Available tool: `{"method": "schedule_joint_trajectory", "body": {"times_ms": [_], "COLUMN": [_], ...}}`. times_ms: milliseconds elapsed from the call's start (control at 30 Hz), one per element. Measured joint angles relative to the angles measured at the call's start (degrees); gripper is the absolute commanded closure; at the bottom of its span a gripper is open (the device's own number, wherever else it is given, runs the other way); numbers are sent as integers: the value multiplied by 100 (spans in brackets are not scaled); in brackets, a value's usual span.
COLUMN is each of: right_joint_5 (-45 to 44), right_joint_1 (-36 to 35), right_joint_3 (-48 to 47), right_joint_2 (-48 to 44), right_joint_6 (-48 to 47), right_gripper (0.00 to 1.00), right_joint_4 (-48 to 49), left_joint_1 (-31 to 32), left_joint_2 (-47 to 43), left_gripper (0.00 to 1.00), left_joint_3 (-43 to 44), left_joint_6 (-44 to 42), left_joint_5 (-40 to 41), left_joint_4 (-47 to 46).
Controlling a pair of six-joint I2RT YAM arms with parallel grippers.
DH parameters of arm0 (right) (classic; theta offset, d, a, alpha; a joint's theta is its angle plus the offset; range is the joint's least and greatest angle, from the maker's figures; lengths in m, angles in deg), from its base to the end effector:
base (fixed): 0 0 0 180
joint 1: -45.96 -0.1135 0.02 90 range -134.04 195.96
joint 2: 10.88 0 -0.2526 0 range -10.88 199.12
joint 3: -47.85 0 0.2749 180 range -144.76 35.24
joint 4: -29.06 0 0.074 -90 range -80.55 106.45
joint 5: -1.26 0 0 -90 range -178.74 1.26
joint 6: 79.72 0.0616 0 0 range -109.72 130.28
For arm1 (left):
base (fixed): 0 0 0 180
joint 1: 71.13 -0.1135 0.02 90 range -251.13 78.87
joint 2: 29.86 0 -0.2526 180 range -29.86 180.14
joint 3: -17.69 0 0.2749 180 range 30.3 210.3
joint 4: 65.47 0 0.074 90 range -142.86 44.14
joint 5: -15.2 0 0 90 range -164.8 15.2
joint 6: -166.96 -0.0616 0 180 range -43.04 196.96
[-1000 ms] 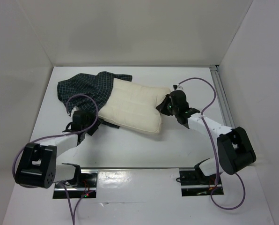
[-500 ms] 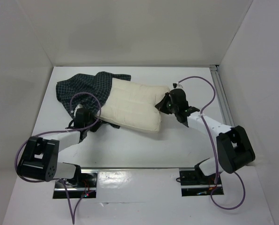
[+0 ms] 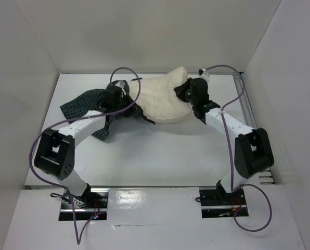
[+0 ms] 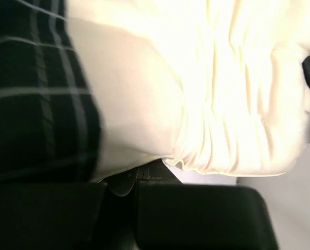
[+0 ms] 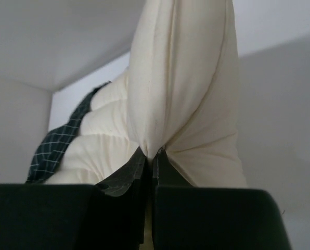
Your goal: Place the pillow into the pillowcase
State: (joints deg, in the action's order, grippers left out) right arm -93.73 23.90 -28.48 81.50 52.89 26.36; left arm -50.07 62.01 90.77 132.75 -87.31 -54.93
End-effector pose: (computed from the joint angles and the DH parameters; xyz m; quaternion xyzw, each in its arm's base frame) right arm 0.3939 0.1538 0.2464 0.1698 0.7945 0.2814 0.5106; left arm 0.3736 -0.1581 0.2117 -0.2035 0.8353 -0.3857 0.3349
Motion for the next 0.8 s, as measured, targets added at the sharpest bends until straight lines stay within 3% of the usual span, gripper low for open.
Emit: {"method": "schedule_joint_trajectory", "body": {"times_ms": [300,533,667,800], "right_joint_5": [-446,-289,-122,-28], "right_joint_1": [509,682,826,887], "right_joint_3": [822,1054,1054,1220], "right_joint_2": [-1812,-1971,-2050,-2588], "right_joint_6": [173,389,474,549], "right_gripper": [100,100,100,100], "right_joint_4": [-28,-507,-785,-883], "left_joint_1": [-26,-197,-229,-208], "left_joint_2": [942,1703,1305,-74], "left_gripper": [100,100,100,100], "left_joint_3": [2227,3080,2544,608], "left_joint_6": [-752,-942,-1010,-1130], "left_joint_5": [-870,-1425,-1602,-1624], "left_joint_4": [848,1143,1032,837]}}
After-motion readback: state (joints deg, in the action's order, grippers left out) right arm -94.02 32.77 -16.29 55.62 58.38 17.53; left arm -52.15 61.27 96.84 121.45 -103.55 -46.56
